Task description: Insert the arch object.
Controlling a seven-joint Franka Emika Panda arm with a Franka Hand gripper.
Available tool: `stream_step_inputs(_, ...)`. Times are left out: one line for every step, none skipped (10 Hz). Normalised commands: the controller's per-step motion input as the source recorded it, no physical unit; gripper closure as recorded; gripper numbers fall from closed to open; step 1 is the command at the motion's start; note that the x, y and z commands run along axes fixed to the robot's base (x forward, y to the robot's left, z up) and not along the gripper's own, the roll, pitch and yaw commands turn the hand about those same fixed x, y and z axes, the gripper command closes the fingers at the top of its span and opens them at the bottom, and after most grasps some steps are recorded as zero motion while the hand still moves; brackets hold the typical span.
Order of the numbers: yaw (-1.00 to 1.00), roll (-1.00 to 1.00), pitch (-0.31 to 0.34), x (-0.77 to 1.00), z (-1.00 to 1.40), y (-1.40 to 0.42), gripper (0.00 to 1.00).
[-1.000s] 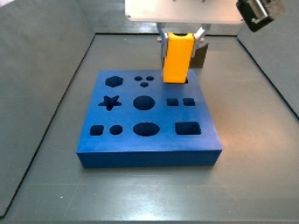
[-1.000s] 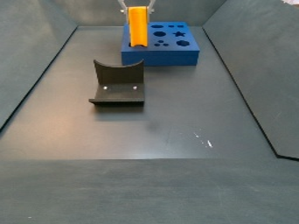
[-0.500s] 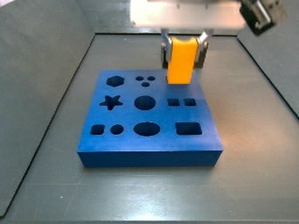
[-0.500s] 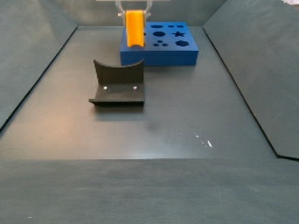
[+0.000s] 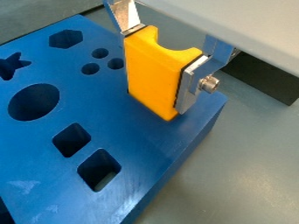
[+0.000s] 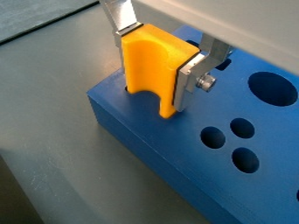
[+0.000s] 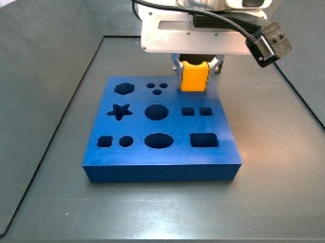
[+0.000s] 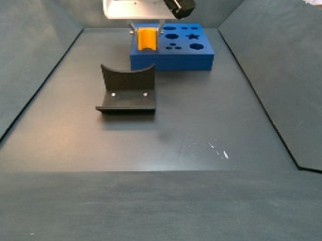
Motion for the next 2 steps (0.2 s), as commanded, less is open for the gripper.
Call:
stream_step_inputs(0.00,-0.02,-0.034,0.00,0.00,0.00,1.00)
stream_step_inputs(0.00,0.00,0.000,0.00,0.00,0.00,1.00)
